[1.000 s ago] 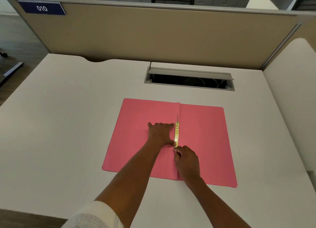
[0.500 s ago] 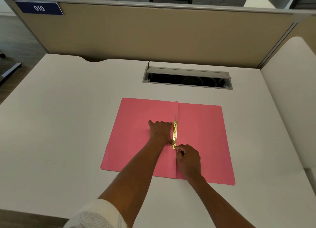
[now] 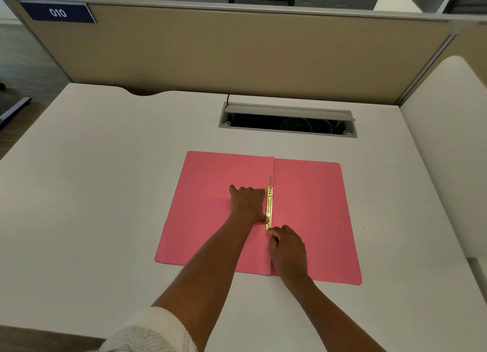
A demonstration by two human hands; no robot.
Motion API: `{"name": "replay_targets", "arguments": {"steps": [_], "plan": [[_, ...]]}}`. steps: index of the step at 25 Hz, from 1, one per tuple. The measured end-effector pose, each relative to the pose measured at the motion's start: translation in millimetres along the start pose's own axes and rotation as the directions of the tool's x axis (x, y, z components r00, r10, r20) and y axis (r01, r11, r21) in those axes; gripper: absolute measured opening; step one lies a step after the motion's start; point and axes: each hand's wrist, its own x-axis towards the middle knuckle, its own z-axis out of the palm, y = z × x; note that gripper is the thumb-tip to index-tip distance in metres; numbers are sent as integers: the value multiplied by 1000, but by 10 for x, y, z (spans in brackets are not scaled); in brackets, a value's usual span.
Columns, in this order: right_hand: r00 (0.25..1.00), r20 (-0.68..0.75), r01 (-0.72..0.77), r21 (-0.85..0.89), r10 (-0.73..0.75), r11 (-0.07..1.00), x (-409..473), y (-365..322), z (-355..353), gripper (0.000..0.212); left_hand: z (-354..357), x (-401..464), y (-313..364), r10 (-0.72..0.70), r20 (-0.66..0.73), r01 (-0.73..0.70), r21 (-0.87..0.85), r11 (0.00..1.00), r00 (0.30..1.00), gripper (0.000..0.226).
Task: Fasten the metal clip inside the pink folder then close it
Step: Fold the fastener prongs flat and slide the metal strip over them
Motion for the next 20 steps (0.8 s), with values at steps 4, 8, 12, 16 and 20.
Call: {"name": "replay_targets", "arguments": {"steps": [4,8,12,16,20], "plan": [[1000,16,-3,-15,3,1000,-50,-35,45,19,10,0,1,2,1,-2,-1,1000,1000,75],[999,16,28,20,-28,999,-108,-9,20,23,34,-3,-19,19,-16,-19,0,1000,1000,77],[998,-41,41,58,-39,997,-133,88,-76,20,71,-18,-52,38,-63,-37,13,999,997,84],[996,-81,41,-30,-44,999,89,279,-153,21,85,-33,-62,41,-78,-40,7,999,996,87],[995,31,102,-266,-97,959,367,507,-198,44,112,-44,-69,42,-70,-43,-13,999,997,89]]}}
